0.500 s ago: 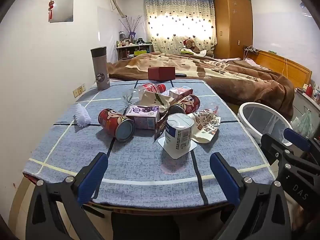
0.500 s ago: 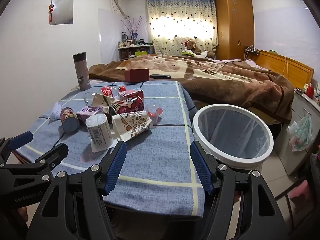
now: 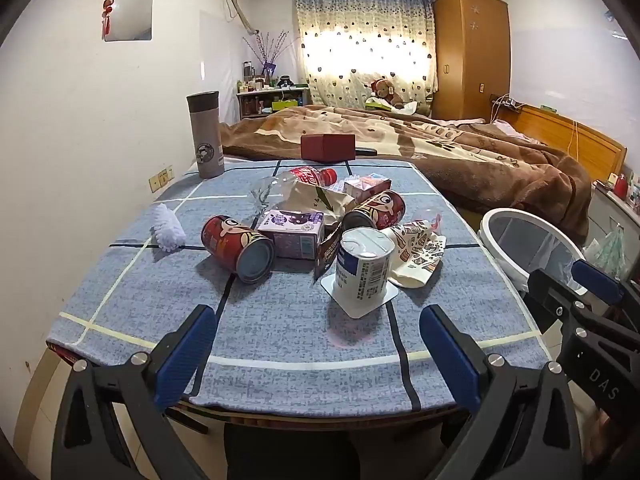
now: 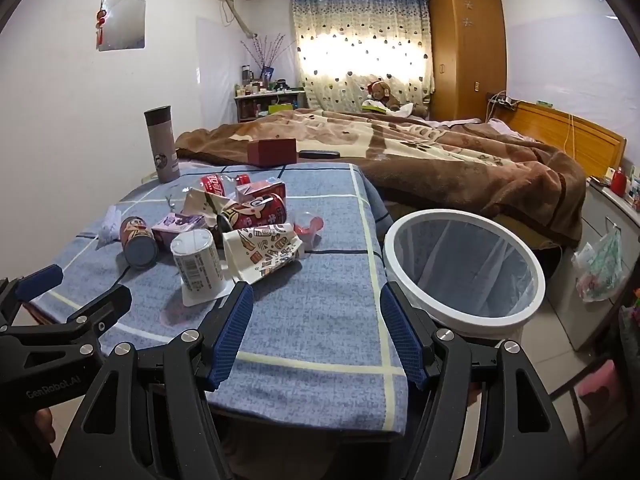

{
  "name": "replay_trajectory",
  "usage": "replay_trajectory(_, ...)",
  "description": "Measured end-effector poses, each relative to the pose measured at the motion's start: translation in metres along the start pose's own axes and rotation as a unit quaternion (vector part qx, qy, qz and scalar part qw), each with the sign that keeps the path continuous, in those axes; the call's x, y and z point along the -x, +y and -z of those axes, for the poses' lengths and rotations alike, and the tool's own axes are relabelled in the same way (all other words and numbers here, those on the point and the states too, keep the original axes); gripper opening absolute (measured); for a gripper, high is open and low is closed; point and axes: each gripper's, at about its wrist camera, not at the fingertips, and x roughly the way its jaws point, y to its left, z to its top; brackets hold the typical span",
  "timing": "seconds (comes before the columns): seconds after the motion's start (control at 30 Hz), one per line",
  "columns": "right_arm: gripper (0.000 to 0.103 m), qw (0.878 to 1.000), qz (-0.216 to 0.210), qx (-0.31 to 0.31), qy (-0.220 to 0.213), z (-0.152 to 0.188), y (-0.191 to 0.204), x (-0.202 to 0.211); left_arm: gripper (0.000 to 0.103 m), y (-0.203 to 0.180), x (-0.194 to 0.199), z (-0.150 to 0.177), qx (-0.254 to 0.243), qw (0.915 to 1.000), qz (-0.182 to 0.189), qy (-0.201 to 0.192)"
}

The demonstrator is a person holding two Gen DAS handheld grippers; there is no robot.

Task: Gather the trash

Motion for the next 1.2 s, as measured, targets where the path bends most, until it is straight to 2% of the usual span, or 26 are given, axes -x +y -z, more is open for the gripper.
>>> replay_trajectory(1.2, 0.068, 1.0, 0.001, 0.0, -0.001, -0.0009, 0.0003, 0.0015, 0.103, -0.0006, 0.0063, 0.0003, 0.004, 1.0, -0.003, -0.002)
